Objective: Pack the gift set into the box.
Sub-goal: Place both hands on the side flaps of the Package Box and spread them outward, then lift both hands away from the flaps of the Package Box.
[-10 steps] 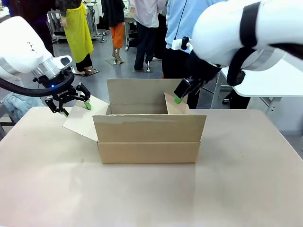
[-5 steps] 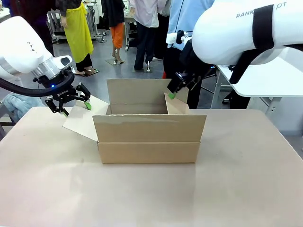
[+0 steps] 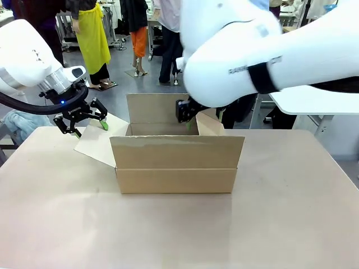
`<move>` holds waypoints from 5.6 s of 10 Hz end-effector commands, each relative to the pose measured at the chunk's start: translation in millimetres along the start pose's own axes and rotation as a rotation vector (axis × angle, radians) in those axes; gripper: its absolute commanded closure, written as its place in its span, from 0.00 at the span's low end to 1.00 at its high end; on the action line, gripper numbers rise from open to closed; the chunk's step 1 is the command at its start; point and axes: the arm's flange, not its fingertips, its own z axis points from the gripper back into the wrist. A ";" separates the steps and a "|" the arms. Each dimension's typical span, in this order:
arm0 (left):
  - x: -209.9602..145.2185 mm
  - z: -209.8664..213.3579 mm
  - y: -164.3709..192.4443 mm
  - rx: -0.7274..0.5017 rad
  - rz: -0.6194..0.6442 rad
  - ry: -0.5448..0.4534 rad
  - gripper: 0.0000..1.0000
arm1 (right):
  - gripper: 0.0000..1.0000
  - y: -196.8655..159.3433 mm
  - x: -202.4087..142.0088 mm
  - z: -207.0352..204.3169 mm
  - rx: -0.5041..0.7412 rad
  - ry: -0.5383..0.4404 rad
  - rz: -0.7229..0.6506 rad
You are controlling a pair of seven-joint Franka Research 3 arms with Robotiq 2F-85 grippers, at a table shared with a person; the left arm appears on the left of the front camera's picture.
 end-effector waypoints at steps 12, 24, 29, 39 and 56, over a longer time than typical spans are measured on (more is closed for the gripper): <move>-0.8 2.5 -1.8 0.015 0.014 -0.005 0.00 | 0.00 39.4 16.1 -89.9 -0.269 0.098 -0.081; -0.8 2.5 -1.8 0.015 0.014 -0.005 0.00 | 0.00 -119.5 13.4 -33.7 -0.260 0.069 -0.229; -0.8 2.5 -1.8 0.015 0.014 -0.005 0.00 | 0.00 -207.3 -17.4 -69.5 0.145 0.069 -0.258; -0.8 2.5 -1.8 0.015 0.014 -0.005 0.00 | 0.00 -223.4 -16.7 -89.3 0.227 0.031 -0.338; -0.8 2.5 -1.8 0.015 0.014 -0.005 0.00 | 0.00 -223.4 -16.7 -89.3 0.227 0.031 -0.338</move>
